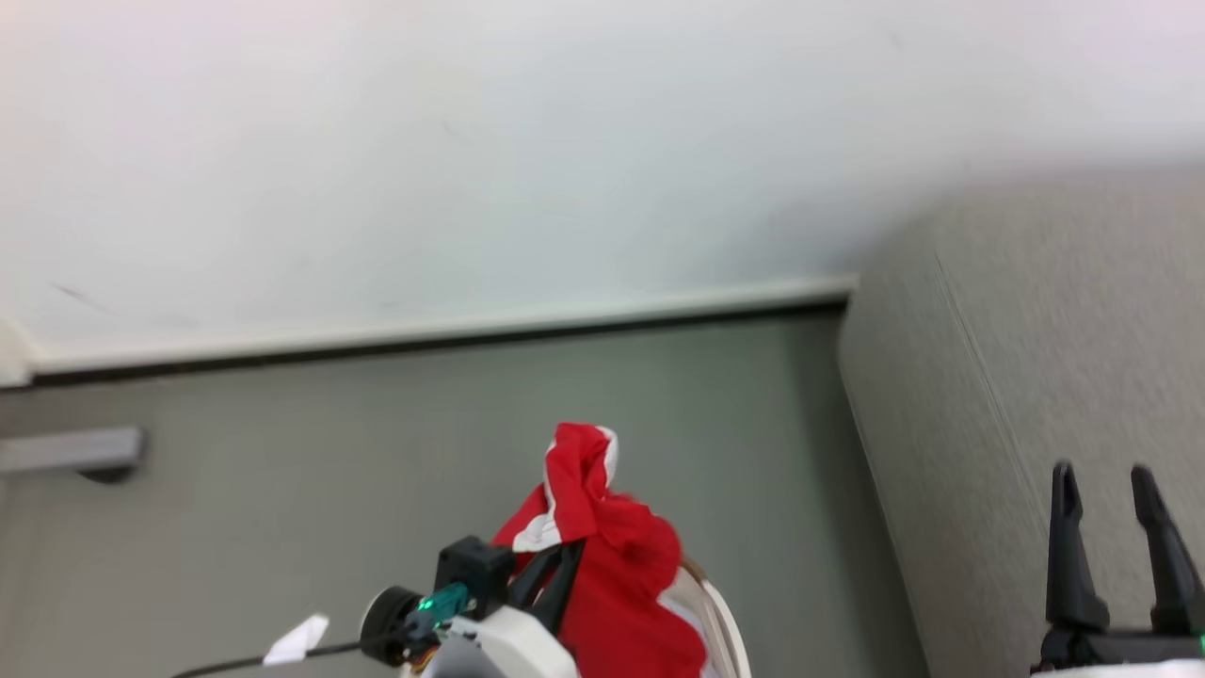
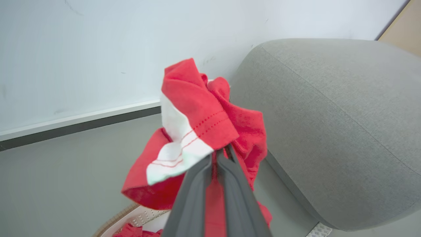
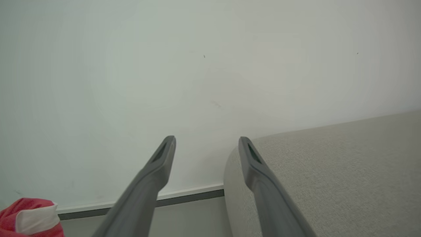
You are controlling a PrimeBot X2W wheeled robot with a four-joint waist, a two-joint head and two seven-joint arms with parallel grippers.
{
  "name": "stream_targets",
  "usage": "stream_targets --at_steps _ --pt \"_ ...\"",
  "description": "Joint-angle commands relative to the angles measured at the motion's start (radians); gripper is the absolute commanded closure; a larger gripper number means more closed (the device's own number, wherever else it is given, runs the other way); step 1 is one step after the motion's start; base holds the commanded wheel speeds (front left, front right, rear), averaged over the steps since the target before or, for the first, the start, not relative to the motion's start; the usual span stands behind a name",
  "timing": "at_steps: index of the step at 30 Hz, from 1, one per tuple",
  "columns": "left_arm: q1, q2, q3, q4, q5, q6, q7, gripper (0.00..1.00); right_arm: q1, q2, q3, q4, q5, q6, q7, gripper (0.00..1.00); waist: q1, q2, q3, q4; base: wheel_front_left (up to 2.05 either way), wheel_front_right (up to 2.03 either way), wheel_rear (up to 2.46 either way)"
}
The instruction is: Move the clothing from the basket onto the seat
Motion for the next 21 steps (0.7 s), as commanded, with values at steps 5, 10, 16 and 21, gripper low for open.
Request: stream_targets --at_steps 5,10,16,21 --pt "0.082 0.037 0.017 -0.11 -0.012 0.029 -0.033 1.0 0.065 -0.015 -0.008 0.027 -0.016 0.001 -0.003 0.0 0.0004 -0.0001 -0.158 0.106 0.0 0.0 0.0" --pt "0.131 0.075 0.037 -0.205 -0.01 0.05 -0.051 1.0 0.094 -0.038 0.008 0.047 -0.032 0.0 -0.002 0.0 0.0004 -0.0001 -0.2 0.121 0.0 0.0 0.0" --pt "0.174 0.123 0.059 -0.303 -0.007 0.069 -0.057 1.0 0.114 -0.075 0.061 0.079 -0.031 0.001 -0.003 0.0 0.0004 -0.0001 -0.235 0.125 0.0 0.0 0.0" --pt "0.175 0.154 0.06 -0.389 -0.003 0.065 -0.035 1.0 0.106 -0.112 0.148 0.083 0.0 0.001 -0.003 0.0 0.0004 -0.0001 -0.239 0.124 0.0 0.0 0.0"
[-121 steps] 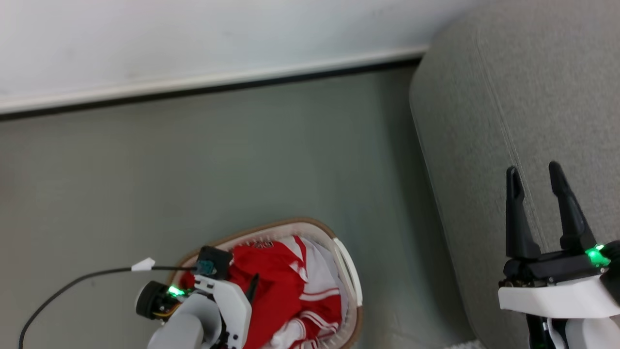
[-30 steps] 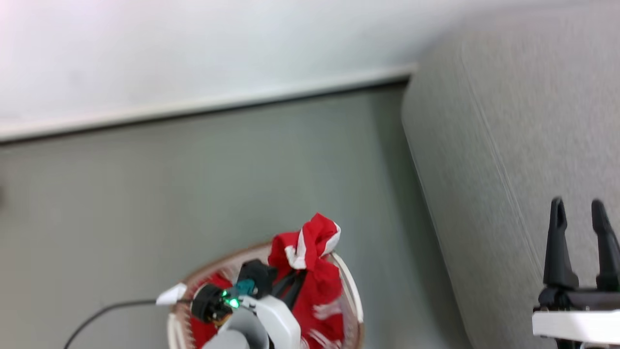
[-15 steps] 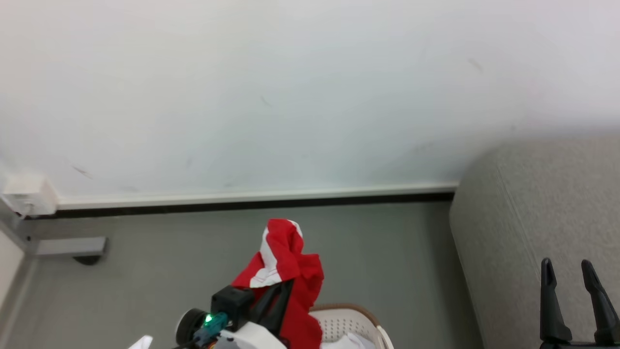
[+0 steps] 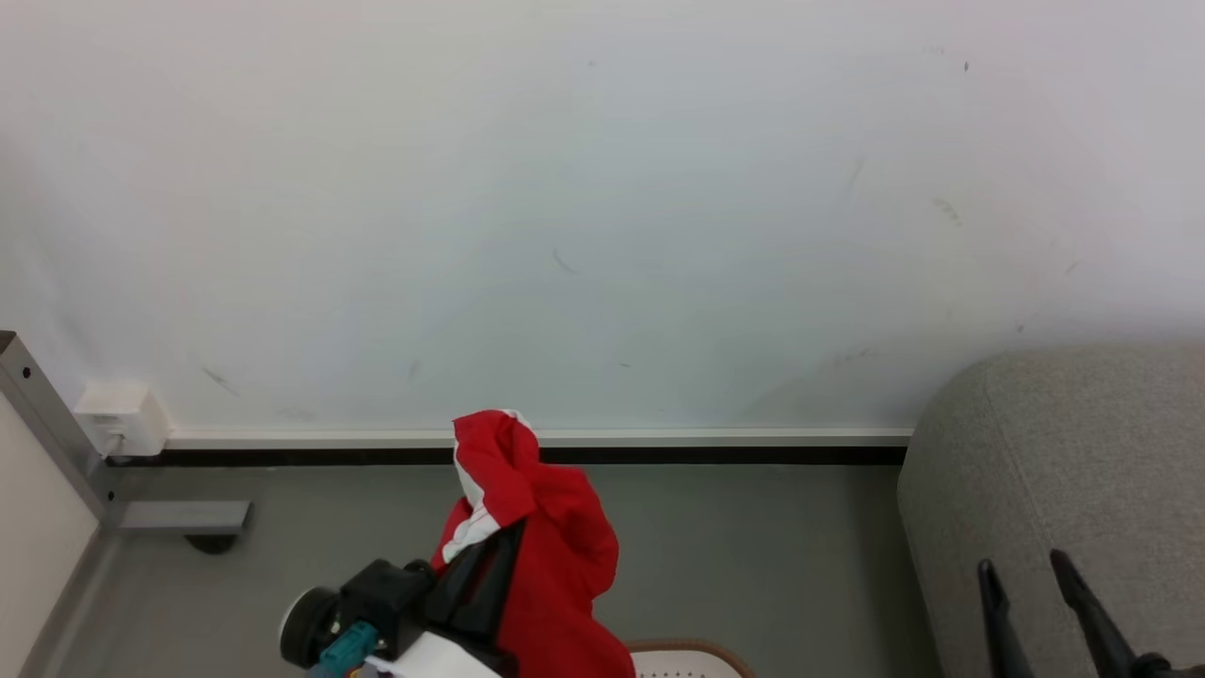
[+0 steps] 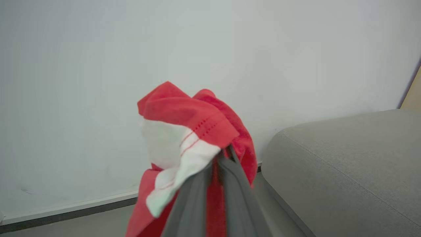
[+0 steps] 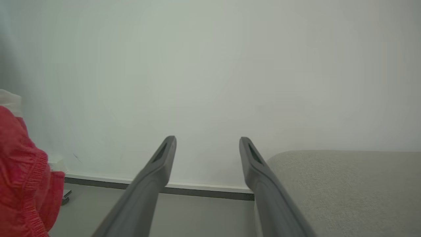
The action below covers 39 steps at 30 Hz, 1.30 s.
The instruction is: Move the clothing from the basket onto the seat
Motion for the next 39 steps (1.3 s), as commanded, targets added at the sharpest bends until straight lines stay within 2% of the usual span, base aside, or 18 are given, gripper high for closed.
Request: stream_targets --at_steps 1,11,12,17,28,36,37,38,39 --pt "0.0 0.014 -0.003 -0.036 0.004 -0.006 0.009 1.0 -0.001 -0.024 0.053 -0.006 0.024 0.001 -0.003 0.0 0.0002 -0.0001 0.002 -0.001 0.0 0.0 0.0" --pt "-0.053 0.028 -0.065 -0.184 0.018 -0.058 0.076 1.0 -0.159 -0.22 0.477 -0.124 0.191 0.0 0.07 0.0 0.0002 -0.0001 0.018 -0.009 0.0 0.0 0.0" --pt "-0.053 0.028 -0.065 -0.184 0.018 -0.058 0.076 1.0 -0.159 -0.22 0.477 -0.124 0.191 0.0 0.07 0.0 0.0002 -0.0001 0.018 -0.009 0.0 0.0 0.0" --pt "-0.075 0.027 -0.108 -0.206 0.02 -0.091 0.099 1.0 -0.3 -0.317 0.659 -0.165 0.255 0.0 0.131 0.0 0.0002 -0.0001 0.019 -0.01 0.0 0.0 0.0" --pt "-0.138 0.003 -0.243 -0.21 0.002 -0.145 0.099 1.0 -0.509 -0.417 0.881 -0.166 0.369 -0.001 0.205 0.0 0.0002 -0.0001 0.017 0.014 0.0 0.0 0.0" --pt "-0.164 -0.005 -0.321 -0.201 -0.038 -0.156 0.086 1.0 -0.568 -0.419 0.938 -0.101 0.404 -0.001 0.182 0.0 0.0002 -0.0001 0.014 0.018 0.0 0.0 0.0" --pt "-0.165 -0.006 -0.326 -0.199 -0.044 -0.156 0.082 1.0 -0.57 -0.415 0.944 -0.095 0.413 -0.001 0.179 0.25 0.0002 -0.0001 0.013 0.017 0.0 0.0 0.0" --pt "-0.167 -0.007 -0.329 -0.196 -0.047 -0.157 0.079 1.0 -0.572 -0.412 0.951 -0.091 0.422 -0.001 0.176 0.75 0.0002 -0.0001 0.014 0.018 0.0 0.0 0.0" --pt "-0.168 -0.007 -0.333 -0.192 -0.045 -0.157 0.075 1.0 -0.573 -0.409 0.961 -0.088 0.431 -0.001 0.171 1.0 0.0002 -0.0001 0.014 0.017 0.0 0.0 0.0"
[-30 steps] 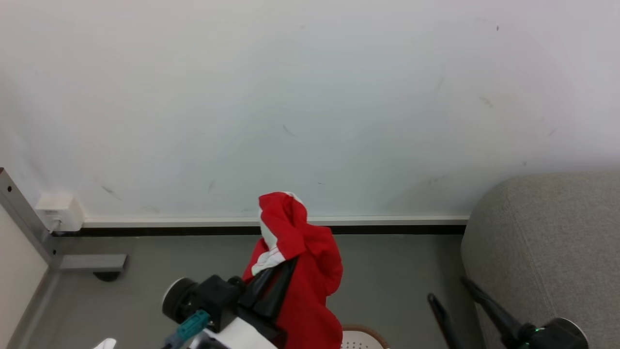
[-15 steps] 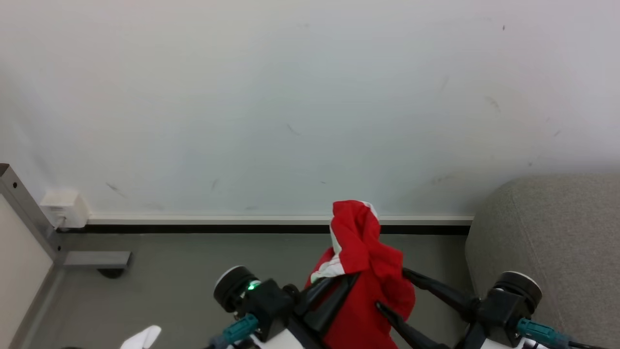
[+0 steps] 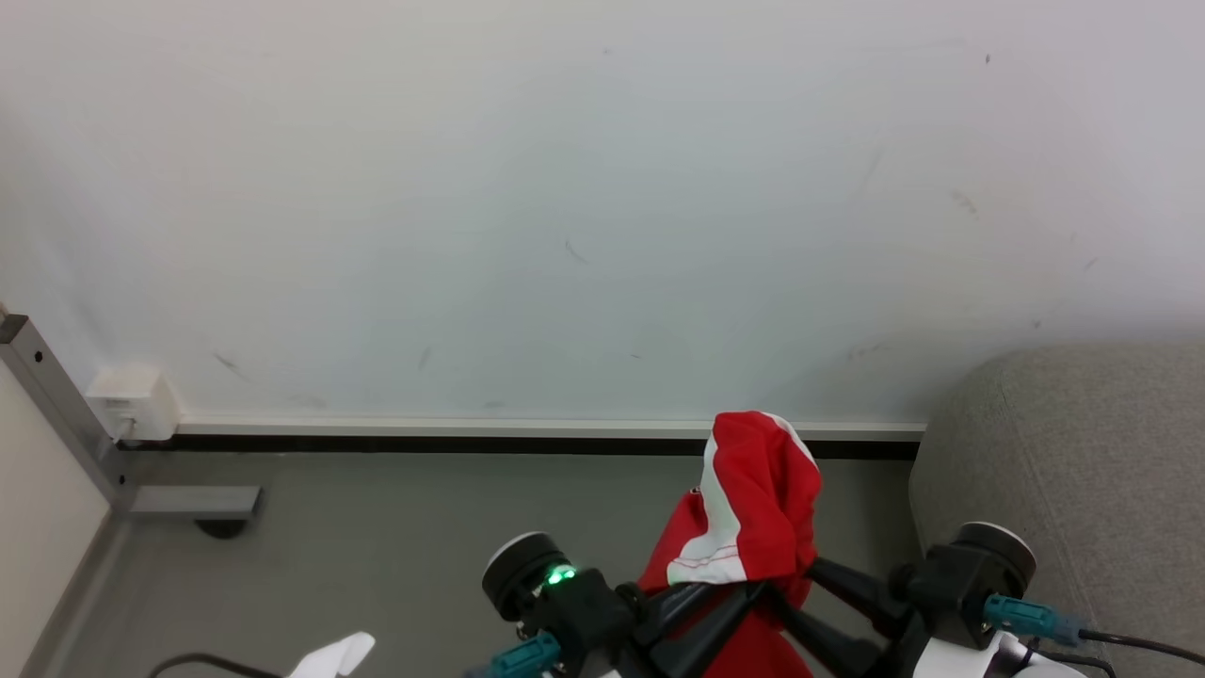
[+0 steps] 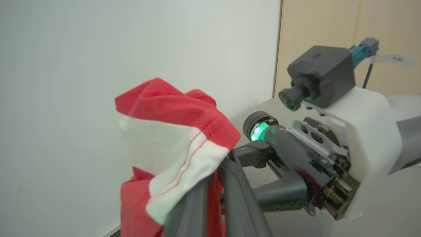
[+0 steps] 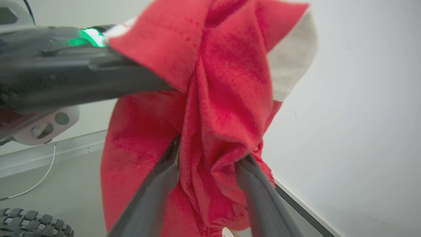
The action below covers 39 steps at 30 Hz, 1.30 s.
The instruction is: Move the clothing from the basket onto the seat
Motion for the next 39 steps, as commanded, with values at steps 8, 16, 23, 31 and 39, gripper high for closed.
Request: stream_targets --at_steps 8,16,23,31,39 --pt "-0.007 0.011 -0.001 0.047 0.012 0.021 -0.032 0.0 0.0 -0.004 -0.048 0.031 0.055 -0.002 -0.09 1.0 0.0 0.0 0.012 -0.023 0.0 0.0 0.0" --pt "0.009 0.004 0.0 0.1 -0.005 0.037 -0.044 0.0 0.041 -0.048 -0.155 0.013 0.055 -0.002 -0.12 1.0 0.0 0.0 0.04 -0.105 0.0 0.0 0.0" --pt "0.004 0.005 -0.004 0.152 -0.021 0.034 -0.051 0.0 0.093 -0.08 -0.271 -0.003 0.036 -0.002 -0.129 1.0 0.0 0.0 0.086 -0.248 0.0 0.0 0.0" --pt "-0.023 -0.013 -0.009 0.242 -0.045 0.023 -0.071 0.0 0.159 -0.073 -0.422 -0.009 0.014 -0.002 -0.145 1.0 0.0 0.0 0.126 -0.386 0.0 0.0 0.0" --pt "-0.08 -0.048 -0.026 0.291 -0.046 0.013 -0.09 0.0 0.181 -0.013 -0.567 0.018 -0.031 -0.002 -0.15 1.0 0.0 0.0 0.186 -0.41 0.0 0.0 0.0"
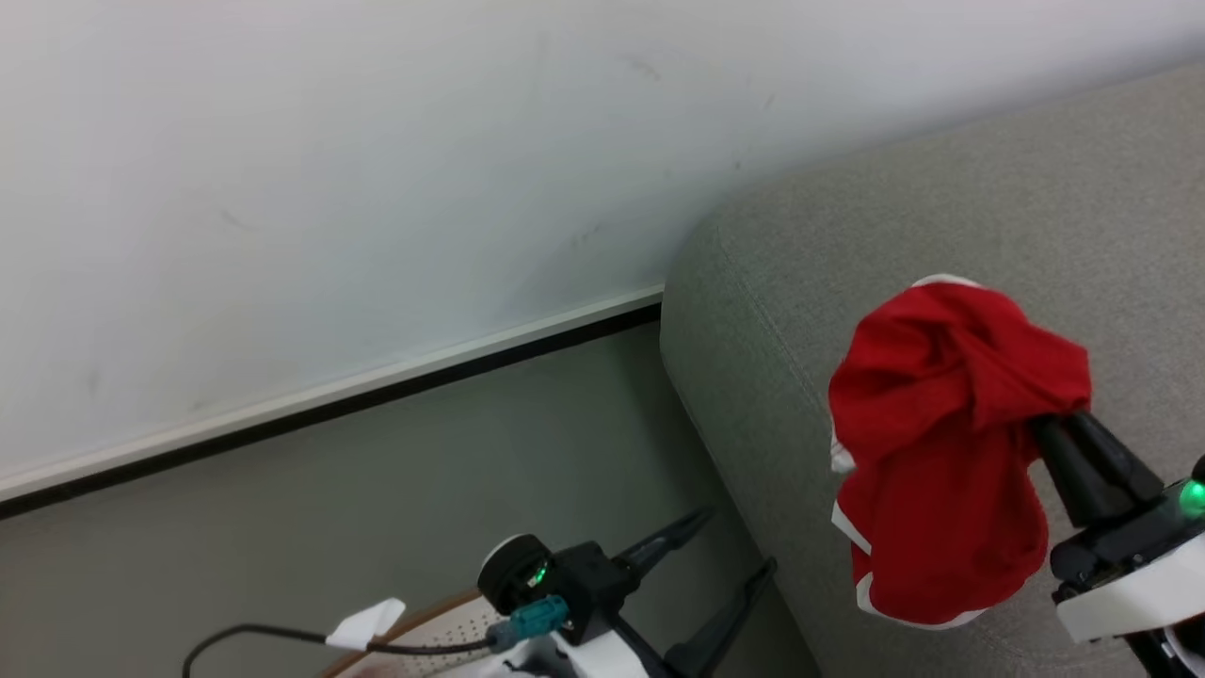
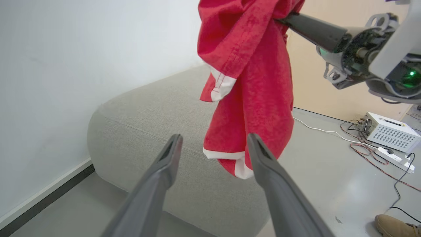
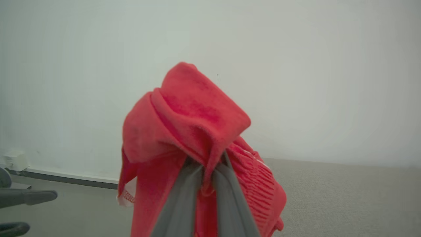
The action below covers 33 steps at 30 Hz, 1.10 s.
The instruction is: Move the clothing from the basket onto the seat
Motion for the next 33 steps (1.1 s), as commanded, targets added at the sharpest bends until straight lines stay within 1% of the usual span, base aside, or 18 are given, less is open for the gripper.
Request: stream_targets --at_steps 1,5,9,12,13,17,24,28,32,33 --pt "-0.034 0.001 -0.002 0.009 0.003 -0.004 -0.011 0.0 -0.021 0.03 -0.044 0.021 -0.014 -0.002 -0.005 1.0 -0.0001 -0.0001 0.047 0.003 0.0 0.0 0.0" --pt "-0.122 -0.011 -0.019 -0.001 0.024 -0.011 0.014 0.0 -0.106 0.09 -0.185 0.076 -0.021 -0.002 -0.012 1.0 -0.0001 -0.0001 0.159 0.044 0.0 0.0 0.0" --pt "-0.22 -0.021 -0.044 -0.002 0.043 -0.017 0.027 0.0 -0.225 0.115 -0.331 0.18 -0.056 -0.002 -0.019 1.0 -0.0001 -0.0001 0.275 0.114 0.0 0.0 0.0" --pt "-0.304 -0.03 -0.049 -0.002 0.052 -0.02 0.027 0.0 -0.345 0.107 -0.445 0.267 -0.103 -0.002 -0.023 1.0 -0.0001 -0.0001 0.356 0.167 0.0 0.0 0.0" --pt "-0.304 -0.03 -0.049 -0.002 0.052 -0.02 0.027 0.0 -0.345 0.107 -0.445 0.267 -0.103 -0.002 -0.023 1.0 -0.0001 -0.0001 0.356 0.167 0.0 0.0 0.0" --pt "-0.385 -0.05 -0.061 -0.006 0.061 -0.023 0.021 0.0 -0.502 0.078 -0.591 0.408 -0.161 -0.002 -0.019 1.0 -0.0001 -0.0001 0.446 0.241 0.0 0.0 0.0" --pt "-0.463 -0.076 -0.079 0.008 0.06 -0.021 0.0 0.0 -0.753 0.019 -0.772 0.702 -0.271 -0.002 0.006 1.0 -0.0001 -0.0001 0.535 0.34 0.0 0.0 0.0" --pt "-0.474 -0.086 -0.086 0.015 0.043 -0.013 -0.014 0.0 -0.816 0.017 -0.852 0.869 -0.356 -0.002 -0.004 1.0 -0.0001 -0.0001 0.558 0.379 0.0 0.0 0.0" --pt "-0.472 -0.091 -0.085 0.023 0.033 -0.006 -0.024 0.0 -0.806 0.01 -0.949 1.02 -0.432 -0.002 -0.022 1.0 -0.0001 -0.0001 0.561 0.395 0.0 0.0 0.0" --pt "-0.47 -0.09 -0.082 0.027 0.033 -0.003 -0.026 0.0 -0.801 0.012 -0.97 1.046 -0.449 -0.002 -0.024 0.9 -0.0001 -0.0001 0.559 0.397 0.0 0.0 0.0"
